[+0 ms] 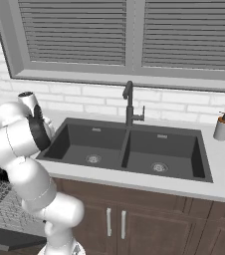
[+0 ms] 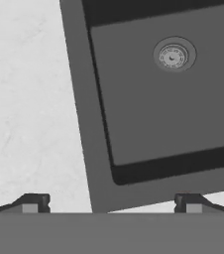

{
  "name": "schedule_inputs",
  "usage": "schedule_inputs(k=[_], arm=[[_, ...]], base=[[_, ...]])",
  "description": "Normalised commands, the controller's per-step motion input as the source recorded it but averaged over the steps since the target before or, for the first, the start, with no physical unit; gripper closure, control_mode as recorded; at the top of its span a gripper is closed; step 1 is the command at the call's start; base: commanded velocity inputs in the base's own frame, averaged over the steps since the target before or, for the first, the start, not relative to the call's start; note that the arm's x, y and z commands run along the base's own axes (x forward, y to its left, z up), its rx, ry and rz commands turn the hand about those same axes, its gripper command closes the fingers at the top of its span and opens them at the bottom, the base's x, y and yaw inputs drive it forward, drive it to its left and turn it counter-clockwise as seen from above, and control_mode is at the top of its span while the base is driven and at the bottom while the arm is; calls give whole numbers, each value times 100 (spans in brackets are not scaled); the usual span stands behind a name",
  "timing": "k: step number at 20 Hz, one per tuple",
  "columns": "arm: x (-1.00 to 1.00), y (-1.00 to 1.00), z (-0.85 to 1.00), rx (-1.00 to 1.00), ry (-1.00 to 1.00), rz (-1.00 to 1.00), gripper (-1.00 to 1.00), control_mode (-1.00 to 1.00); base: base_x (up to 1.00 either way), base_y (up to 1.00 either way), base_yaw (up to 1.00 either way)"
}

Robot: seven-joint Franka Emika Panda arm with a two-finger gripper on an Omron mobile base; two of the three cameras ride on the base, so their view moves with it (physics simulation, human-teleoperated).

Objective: Pick up the cup and bowl from the counter, place them in the dishwasher, and close the dishwasher door.

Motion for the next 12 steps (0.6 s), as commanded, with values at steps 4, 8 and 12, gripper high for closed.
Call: schedule_inputs(k=[4, 8, 12], arm=[[0, 29, -16, 8, 1, 41, -100, -100], [-1, 29, -17, 9, 0, 41, -100, -100], [0, 33, -3, 6, 0, 35, -100, -100]], base=[[0, 0, 0], [0, 0, 0], [0, 0, 0]])
